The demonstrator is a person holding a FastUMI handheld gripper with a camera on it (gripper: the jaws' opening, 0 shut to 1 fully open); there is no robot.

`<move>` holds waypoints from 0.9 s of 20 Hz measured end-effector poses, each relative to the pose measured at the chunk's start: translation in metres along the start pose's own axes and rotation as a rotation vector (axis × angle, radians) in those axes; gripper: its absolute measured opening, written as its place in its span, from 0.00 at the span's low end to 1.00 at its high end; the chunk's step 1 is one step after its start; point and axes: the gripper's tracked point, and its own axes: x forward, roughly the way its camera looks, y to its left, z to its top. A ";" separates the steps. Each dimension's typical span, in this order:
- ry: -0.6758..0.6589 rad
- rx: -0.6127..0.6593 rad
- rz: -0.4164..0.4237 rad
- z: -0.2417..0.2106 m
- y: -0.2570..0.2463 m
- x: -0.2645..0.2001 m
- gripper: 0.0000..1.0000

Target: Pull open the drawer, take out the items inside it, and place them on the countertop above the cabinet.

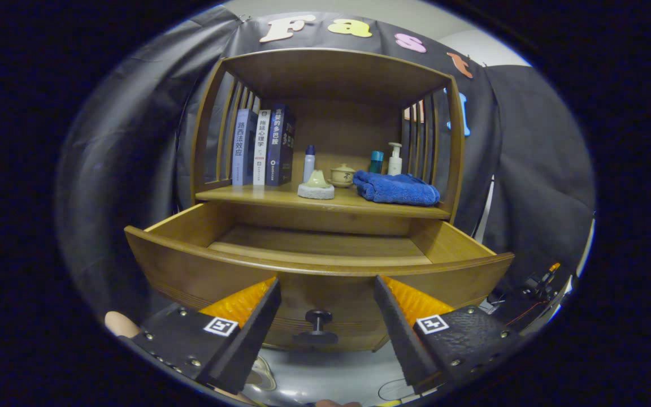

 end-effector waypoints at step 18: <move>-0.011 -0.010 0.021 0.017 0.001 0.035 1.00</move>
